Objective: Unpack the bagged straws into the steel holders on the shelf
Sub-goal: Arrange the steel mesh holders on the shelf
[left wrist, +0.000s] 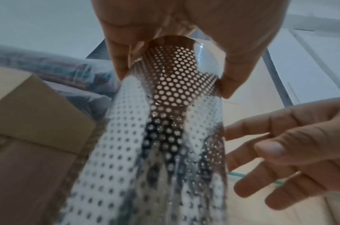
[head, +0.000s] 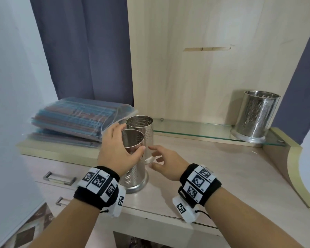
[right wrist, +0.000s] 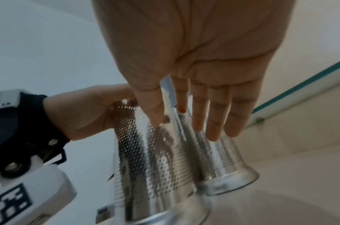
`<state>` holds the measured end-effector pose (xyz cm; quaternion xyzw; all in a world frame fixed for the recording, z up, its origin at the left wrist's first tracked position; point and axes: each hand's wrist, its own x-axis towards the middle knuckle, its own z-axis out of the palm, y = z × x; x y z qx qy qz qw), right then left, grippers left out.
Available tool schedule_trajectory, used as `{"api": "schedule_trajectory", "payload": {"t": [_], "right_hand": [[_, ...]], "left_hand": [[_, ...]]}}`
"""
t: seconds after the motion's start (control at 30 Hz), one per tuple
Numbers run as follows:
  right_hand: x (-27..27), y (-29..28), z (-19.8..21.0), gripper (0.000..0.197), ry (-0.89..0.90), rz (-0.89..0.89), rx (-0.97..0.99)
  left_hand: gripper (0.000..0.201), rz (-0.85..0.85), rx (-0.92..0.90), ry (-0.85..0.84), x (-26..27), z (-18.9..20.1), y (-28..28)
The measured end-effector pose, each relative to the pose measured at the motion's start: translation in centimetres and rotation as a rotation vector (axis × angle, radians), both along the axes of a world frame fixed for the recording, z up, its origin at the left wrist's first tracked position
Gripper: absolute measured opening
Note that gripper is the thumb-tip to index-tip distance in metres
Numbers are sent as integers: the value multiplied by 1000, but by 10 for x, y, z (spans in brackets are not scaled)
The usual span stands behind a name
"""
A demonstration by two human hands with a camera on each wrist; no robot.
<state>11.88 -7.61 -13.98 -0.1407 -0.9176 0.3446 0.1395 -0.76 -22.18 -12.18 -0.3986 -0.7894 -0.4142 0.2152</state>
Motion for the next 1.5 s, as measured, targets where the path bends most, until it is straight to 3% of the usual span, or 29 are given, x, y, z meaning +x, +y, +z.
{"api": "schedule_trajectory", "payload": {"t": [0.13, 0.27, 0.33, 0.43, 0.57, 0.67, 0.8, 0.9, 1.0, 1.1, 1.23, 1.5], "right_hand": [[30, 34, 20, 44, 107, -166, 65], [61, 89, 41, 39, 373, -485, 174], [75, 120, 53, 52, 466, -681, 278], [94, 153, 73, 78, 464, -987, 400], [110, 181, 91, 101, 360, -1201, 292], [122, 201, 91, 98, 269, -1147, 176], [128, 202, 93, 78, 479, -1049, 142], [129, 186, 93, 74, 592, -1061, 158], [133, 161, 89, 75, 702, -1049, 203], [145, 135, 79, 90, 774, -960, 205], [163, 115, 54, 111, 617, -941, 114], [180, 142, 10, 109, 462, -1035, 11]], "left_hand": [[104, 54, 173, -171, 10, -5, 7], [113, 74, 248, -332, 18, -13, 13], [110, 82, 260, -343, 17, -13, 15], [105, 90, 287, -362, 14, -13, 19], [104, 86, 320, -356, 12, -17, 19], [105, 88, 319, -352, 9, -20, 20], [107, 100, 310, -342, 8, -22, 20], [107, 101, 306, -339, 8, -22, 20], [105, 104, 314, -340, 9, -22, 20], [103, 105, 314, -347, 11, -21, 20], [104, 98, 313, -367, 14, -21, 18], [104, 107, 290, -362, 18, -18, 16]]}}
